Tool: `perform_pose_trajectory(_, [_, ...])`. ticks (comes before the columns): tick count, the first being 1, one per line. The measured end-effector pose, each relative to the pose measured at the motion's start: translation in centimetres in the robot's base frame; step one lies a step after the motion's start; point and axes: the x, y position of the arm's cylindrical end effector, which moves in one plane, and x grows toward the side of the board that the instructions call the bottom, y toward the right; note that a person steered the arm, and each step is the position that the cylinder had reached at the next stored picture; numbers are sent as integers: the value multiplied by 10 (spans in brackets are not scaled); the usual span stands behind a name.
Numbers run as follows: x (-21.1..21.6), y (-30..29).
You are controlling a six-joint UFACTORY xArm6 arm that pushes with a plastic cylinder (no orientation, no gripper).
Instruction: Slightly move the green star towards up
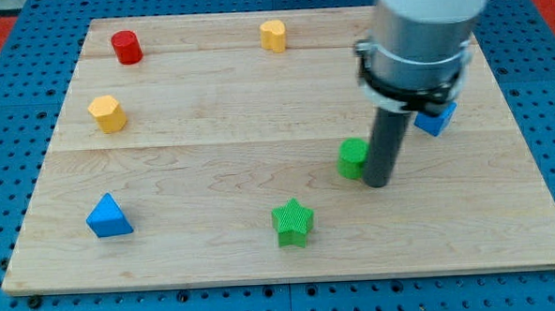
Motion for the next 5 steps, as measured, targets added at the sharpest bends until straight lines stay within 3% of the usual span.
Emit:
perform_pose_trajectory(1, [15, 7])
perform_pose_trajectory(2, [61, 9])
perform_pose_trajectory(3, [105, -35])
perform_pose_trajectory(4, [108, -57])
perform_pose_trajectory(5, [72, -71])
